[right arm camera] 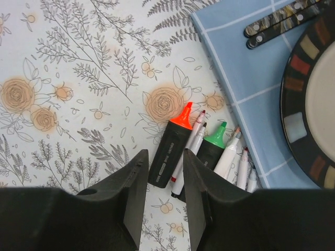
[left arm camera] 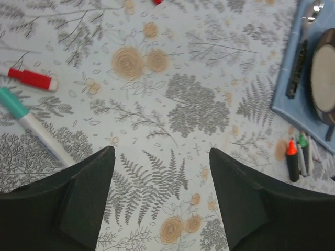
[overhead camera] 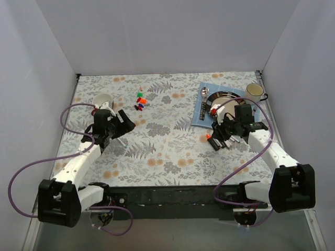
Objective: Open the pen caps
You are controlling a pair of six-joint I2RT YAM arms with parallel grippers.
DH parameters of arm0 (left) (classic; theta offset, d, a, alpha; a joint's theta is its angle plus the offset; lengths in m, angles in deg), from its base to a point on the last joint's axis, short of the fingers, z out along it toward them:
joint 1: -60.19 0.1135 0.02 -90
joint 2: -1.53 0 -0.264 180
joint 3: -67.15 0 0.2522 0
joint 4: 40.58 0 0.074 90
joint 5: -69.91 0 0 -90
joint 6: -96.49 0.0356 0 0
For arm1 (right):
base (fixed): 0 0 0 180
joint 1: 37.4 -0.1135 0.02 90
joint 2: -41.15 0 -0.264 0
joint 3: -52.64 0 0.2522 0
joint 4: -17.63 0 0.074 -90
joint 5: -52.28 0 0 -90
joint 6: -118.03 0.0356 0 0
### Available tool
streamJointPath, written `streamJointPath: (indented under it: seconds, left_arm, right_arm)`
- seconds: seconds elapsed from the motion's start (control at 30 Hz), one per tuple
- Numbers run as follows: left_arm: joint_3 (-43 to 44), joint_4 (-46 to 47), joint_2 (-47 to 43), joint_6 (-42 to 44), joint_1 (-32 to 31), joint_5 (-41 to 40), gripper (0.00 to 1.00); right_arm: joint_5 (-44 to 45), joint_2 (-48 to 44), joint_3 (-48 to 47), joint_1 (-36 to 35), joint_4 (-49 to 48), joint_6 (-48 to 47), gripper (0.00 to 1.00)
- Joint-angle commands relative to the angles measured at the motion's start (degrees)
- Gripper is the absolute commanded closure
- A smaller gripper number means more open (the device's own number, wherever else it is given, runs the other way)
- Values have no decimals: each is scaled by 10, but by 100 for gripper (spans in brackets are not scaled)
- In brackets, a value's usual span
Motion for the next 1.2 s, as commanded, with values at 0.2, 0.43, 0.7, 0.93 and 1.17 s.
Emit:
streamJointPath:
  seconds: [0.2,0.43,0.7,0.93,1.17]
  left_arm:
    - [44,-116,99,-95,1,-227,50]
    - [134,-171,216,-126,8,-316,68]
    - [168,-182,272,-140,14,-327,71]
    - [159,-178,293,-134,26,-333,69]
    - [166,-175,313,-132,38,-328,69]
  right_arm:
    - [-76,-8,-15,-10,16,-16,60]
    - [-79,-13,-15,-20,19,-16,60]
    - [-78,-23,-14,-20,17,-16,59]
    - [-78,-24,-14,-20,18,-19,59]
    - [-82,-28,-13,-20,19,-20,59]
